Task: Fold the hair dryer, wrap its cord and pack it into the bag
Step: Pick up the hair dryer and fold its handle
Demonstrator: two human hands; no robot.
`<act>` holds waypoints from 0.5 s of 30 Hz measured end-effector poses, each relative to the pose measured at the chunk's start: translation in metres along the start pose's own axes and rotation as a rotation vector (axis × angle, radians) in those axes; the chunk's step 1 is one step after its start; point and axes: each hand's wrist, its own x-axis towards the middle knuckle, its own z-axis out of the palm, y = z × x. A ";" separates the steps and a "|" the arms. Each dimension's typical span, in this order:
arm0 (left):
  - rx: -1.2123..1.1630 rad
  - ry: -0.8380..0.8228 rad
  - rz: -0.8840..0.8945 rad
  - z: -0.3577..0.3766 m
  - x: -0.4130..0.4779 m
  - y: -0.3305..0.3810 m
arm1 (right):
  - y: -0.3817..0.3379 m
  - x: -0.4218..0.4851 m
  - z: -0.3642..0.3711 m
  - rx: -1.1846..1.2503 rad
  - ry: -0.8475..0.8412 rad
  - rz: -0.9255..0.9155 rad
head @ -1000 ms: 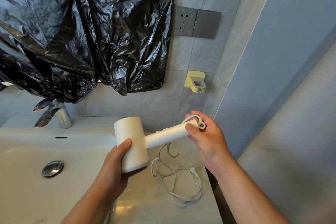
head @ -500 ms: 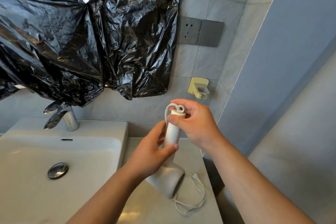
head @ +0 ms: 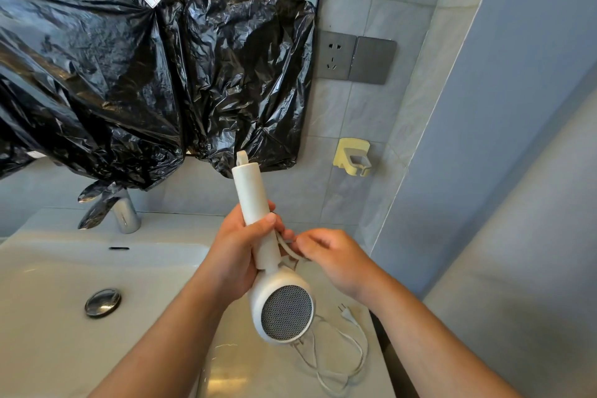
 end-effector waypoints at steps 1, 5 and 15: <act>-0.026 -0.011 -0.007 -0.002 0.000 0.002 | 0.000 -0.002 0.000 -0.029 -0.007 -0.016; -0.113 0.005 0.019 -0.006 0.002 0.004 | -0.003 -0.004 -0.001 -0.058 0.066 -0.072; -0.193 0.214 0.056 -0.010 0.013 0.004 | 0.000 -0.003 0.012 -0.123 0.196 -0.166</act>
